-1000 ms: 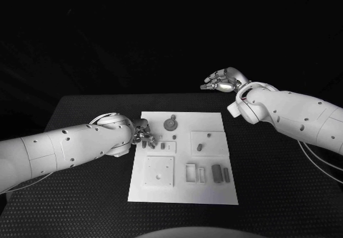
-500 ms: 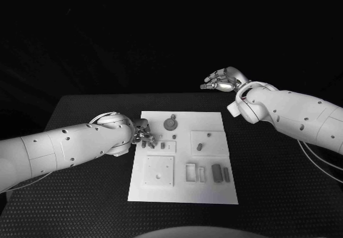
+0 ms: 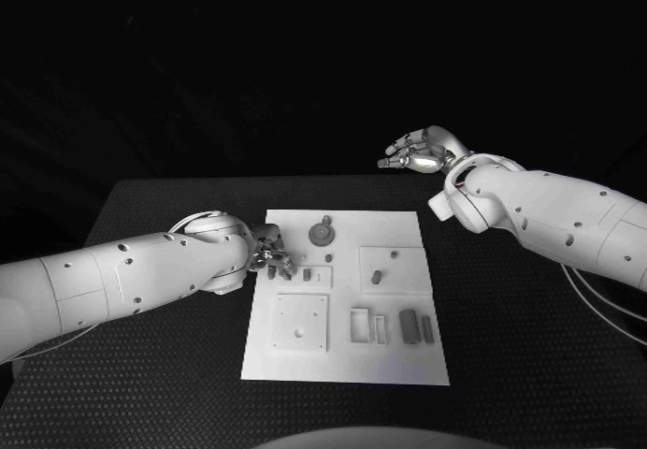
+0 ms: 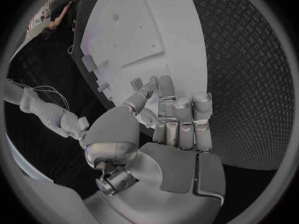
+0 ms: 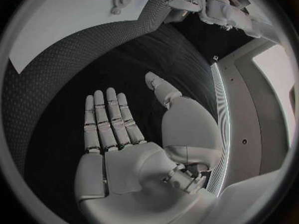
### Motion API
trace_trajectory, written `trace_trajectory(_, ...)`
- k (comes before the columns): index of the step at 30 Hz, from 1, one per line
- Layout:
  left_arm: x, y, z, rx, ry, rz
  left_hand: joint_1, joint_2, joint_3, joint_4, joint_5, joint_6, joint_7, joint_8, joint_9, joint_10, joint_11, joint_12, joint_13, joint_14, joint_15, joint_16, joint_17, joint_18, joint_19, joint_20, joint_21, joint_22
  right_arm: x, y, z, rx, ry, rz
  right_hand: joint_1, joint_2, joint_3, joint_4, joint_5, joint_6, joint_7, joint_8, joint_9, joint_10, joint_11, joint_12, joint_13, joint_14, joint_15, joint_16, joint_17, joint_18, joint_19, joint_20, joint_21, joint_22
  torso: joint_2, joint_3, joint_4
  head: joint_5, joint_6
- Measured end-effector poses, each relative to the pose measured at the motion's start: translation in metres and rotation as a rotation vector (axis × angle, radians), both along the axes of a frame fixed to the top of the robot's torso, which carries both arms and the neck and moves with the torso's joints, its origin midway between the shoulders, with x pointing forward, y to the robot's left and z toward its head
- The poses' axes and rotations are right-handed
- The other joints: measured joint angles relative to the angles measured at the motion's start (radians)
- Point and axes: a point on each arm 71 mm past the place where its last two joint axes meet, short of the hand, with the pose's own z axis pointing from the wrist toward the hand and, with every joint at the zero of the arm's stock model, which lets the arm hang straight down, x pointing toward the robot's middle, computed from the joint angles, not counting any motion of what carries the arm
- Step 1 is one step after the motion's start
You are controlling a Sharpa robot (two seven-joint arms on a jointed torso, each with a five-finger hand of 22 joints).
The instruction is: Assemble the parts on the task board
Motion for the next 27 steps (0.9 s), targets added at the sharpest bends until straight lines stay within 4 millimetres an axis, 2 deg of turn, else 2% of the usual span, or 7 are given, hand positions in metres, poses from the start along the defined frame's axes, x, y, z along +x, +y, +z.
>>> trace_trajectory(3,0.0001,-0.0001,0.0,0.001,0.001,-0.001,-0.001,-0.001,0.0,0.0,0.0,0.004,-0.001,0.0,0.0,0.0,0.0,0.006,0.003,0.001,0.001,0.005,0.0,0.0,0.0,0.0,0.0,0.001,-0.0001,-0.0001,0.0,0.0,0.0,0.0,0.0,0.0,0.0,0.0,0.0,0.0,0.0,0.0,0.0,0.0,0.0,0.0,0.0,0.0,0.0,0.0,0.0,0.0,0.0,0.0,0.0,0.0,0.0,0.0003,-0.0001,0.0,0.0)
trace_trajectory(6,0.0001,-0.0001,0.0,0.002,0.001,-0.002,-0.011,-0.011,0.008,0.003,0.0,0.01,0.001,0.006,0.002,0.001,0.001,0.014,0.009,0.0,-0.001,0.01,0.003,0.0,0.006,-0.002,0.0,0.001,-0.0001,-0.0003,0.0,0.0,0.0,0.0,0.0,0.0,0.0,0.0,0.0,0.0,0.0,0.0,0.0,0.0,0.0,0.0,0.0,0.0,0.0,0.0,0.0,0.0,0.0,0.0,0.0,0.0,0.0,0.0006,-0.0002,0.0,0.0)
trace_trajectory(12,-0.0001,-0.0005,-0.0003,0.005,0.004,-0.005,-0.026,-0.032,0.007,0.018,0.0,0.016,0.003,0.021,0.037,0.008,0.006,0.032,0.023,0.005,-0.006,0.022,0.008,-0.001,0.006,-0.005,0.007,0.004,-0.0003,0.0002,0.0001,0.0,0.0,0.001,0.0,0.0,0.0,0.0,0.0,0.0,0.0,0.0,0.0,0.0,0.0,0.0,0.0,0.0,0.0,0.0,-0.001,0.0,0.0,0.0,0.0,0.001,0.0,0.0007,-0.0005,0.0,-0.001)
trace_trajectory(16,-0.0001,-0.0004,-0.0007,0.007,0.006,-0.006,-0.034,-0.042,0.006,0.025,-0.001,0.029,-0.009,0.027,0.038,0.021,0.001,0.038,0.028,0.016,-0.016,0.029,0.01,0.0,0.008,-0.008,0.007,0.005,-0.0003,0.0004,0.0001,0.001,0.0,0.001,0.0,0.0,0.0,0.0,0.0,0.0,0.0,0.0,0.0,0.0,0.0,0.0,0.0,0.0,0.0,0.0,-0.001,0.0,0.0,0.0,0.0,0.001,0.0,0.0005,-0.0006,-0.001,-0.001)
trace_trajectory(19,-0.0004,-0.0005,-0.0012,0.009,0.009,-0.008,-0.041,-0.049,0.001,0.032,-0.012,0.045,-0.018,0.031,0.037,0.045,-0.016,0.043,0.032,0.022,-0.022,0.033,0.011,0.005,0.009,-0.01,0.007,0.007,-0.0003,0.0004,0.0001,0.001,0.0,0.001,0.0,0.0,-0.003,0.003,0.0,0.0,0.0,0.0,0.0,0.0,0.0,0.0,0.0,0.0,0.0,0.0,-0.001,0.0,0.0,0.0,0.0,0.001,0.0,0.0004,-0.0007,-0.002,-0.001)
trace_trajectory(27,-0.0007,-0.0009,-0.0018,0.011,0.013,-0.01,-0.051,-0.06,0.003,0.041,-0.02,0.043,-0.013,0.038,0.037,0.049,-0.02,0.049,0.035,0.027,-0.027,0.033,0.011,0.01,0.009,-0.01,0.007,0.008,-0.0004,0.0004,0.0001,0.001,0.0,0.002,0.0,0.0,-0.003,0.003,0.0,0.0,0.0,0.0,-0.001,0.0,0.0,0.0,-0.001,0.0,0.0,0.0,-0.002,0.0,0.0,0.0,0.0,0.001,0.0,0.0001,-0.0002,-0.002,-0.002)
